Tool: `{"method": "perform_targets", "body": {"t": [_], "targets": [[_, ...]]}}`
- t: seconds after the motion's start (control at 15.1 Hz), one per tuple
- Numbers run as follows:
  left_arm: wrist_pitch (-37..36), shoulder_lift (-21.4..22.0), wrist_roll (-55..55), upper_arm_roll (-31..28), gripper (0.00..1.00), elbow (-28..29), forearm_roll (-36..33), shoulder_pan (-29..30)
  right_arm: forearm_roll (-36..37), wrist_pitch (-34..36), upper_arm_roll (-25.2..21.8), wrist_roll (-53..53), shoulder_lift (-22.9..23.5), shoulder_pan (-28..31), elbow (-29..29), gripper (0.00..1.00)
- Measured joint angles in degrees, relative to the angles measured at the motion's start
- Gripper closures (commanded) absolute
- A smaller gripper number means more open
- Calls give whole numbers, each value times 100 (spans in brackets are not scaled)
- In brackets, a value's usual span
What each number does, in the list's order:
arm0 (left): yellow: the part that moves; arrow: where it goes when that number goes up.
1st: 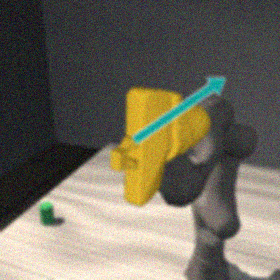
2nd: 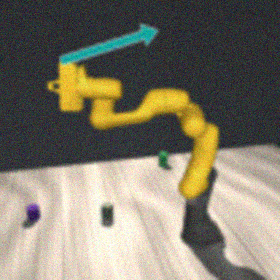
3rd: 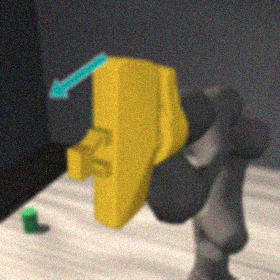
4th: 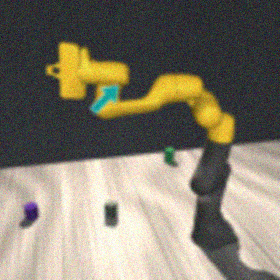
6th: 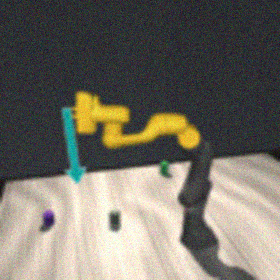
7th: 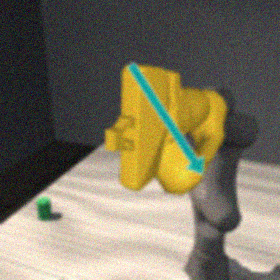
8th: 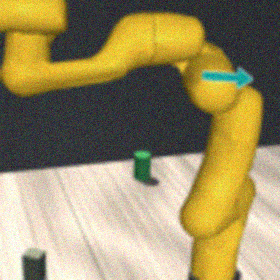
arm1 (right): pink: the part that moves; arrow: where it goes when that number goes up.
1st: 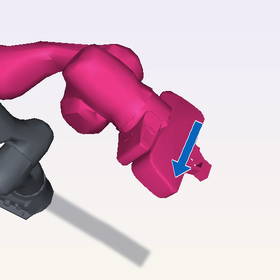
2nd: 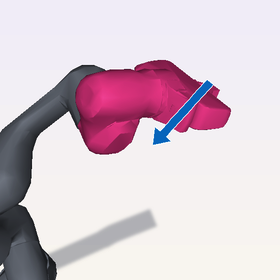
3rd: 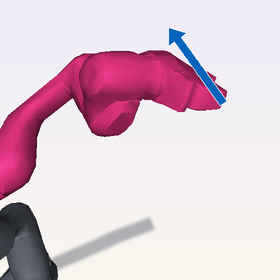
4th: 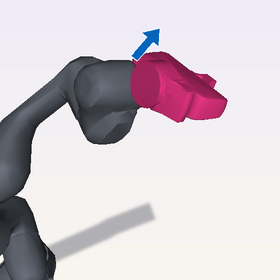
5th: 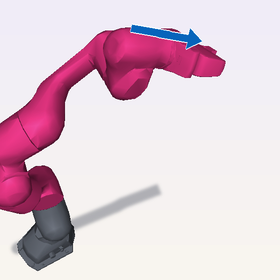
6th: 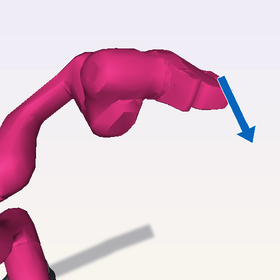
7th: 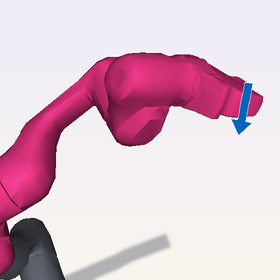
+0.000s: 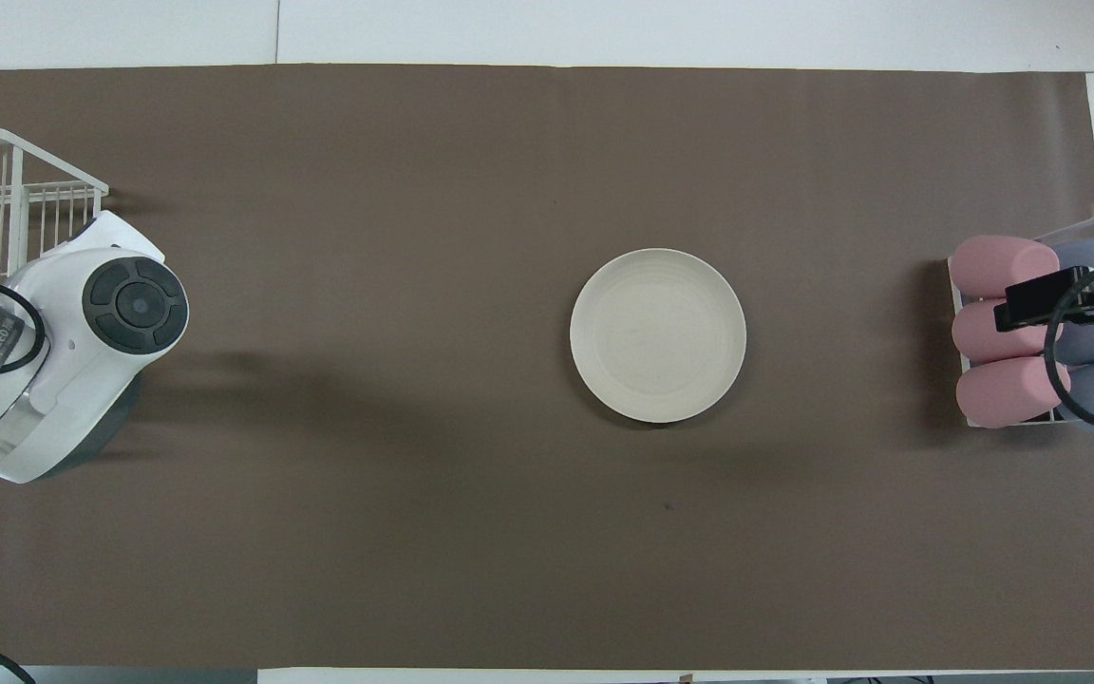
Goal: Wipe plate with sponge
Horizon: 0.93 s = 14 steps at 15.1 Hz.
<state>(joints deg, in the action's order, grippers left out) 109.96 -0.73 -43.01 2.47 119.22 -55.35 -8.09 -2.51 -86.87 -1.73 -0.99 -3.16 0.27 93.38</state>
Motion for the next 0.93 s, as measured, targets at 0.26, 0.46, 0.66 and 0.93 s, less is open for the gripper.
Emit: {"method": "perform_targets", "body": {"t": [0.26, 0.46, 0.66, 0.93], "targets": [[-708, -30, 239, 6, 0, -805, 1170, -210, 0, 0, 0, 0, 0, 0, 0, 0], [-1419, 15, 1035, -14, 0, -1636, 2573, -205, 0, 0, 0, 0, 0, 0, 0, 0], [-2189, 117, 1626, -109, 0, -2433, 3995, -97, 0, 0, 0, 0, 0, 0, 0, 0], [-2537, 165, 1708, -131, 0, -2767, 5489, 98, 0, 0, 2, 0, 0, 0, 0, 0]]}}
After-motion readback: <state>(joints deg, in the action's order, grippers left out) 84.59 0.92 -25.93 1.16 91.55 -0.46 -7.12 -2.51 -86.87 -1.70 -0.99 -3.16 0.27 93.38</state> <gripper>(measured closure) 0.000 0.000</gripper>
